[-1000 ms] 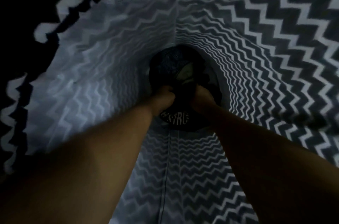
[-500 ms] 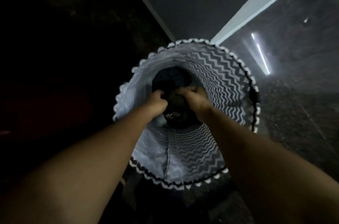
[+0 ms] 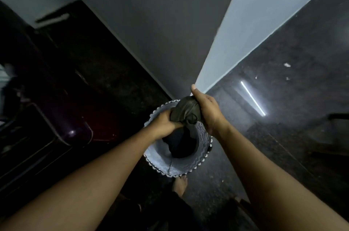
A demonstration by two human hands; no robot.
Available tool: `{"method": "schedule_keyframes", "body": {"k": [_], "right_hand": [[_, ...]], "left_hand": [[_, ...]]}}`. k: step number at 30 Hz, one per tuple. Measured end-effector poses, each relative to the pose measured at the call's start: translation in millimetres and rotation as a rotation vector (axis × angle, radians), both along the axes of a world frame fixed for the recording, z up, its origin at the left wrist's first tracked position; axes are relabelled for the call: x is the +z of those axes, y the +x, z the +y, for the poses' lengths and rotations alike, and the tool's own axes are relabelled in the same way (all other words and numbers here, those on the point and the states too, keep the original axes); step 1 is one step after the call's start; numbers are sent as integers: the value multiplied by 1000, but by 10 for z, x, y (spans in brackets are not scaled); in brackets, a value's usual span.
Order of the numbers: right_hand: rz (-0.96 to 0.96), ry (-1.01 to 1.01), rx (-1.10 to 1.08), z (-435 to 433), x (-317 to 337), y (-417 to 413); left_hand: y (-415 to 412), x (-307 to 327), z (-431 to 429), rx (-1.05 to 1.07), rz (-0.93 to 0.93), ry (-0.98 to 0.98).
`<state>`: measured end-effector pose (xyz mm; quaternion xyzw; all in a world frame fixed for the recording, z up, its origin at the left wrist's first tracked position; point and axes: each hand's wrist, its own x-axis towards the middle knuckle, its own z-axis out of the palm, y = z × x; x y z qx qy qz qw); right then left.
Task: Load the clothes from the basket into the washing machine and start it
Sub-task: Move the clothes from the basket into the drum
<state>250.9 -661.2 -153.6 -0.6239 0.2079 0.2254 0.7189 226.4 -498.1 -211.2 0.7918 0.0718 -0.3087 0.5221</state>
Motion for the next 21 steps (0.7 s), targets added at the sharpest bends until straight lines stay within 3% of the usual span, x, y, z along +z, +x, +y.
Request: {"method": "schedule_keyframes", "body": {"k": [6,11,13,21], "right_hand": [[-174,-82,70,-270,1117,-240],[-324,-285,258,-443,1471,-458],[-387,-267,360,-349,1642,-537],[-518,-318,429,260,2308,-320]], "left_hand": [[-48,1334,-36,333,59,-326],[-71,2337,105,311,-46,-526],[-123,2692,179,294,-77,-599],[-255,3559,781,304,-313,-612]]}}
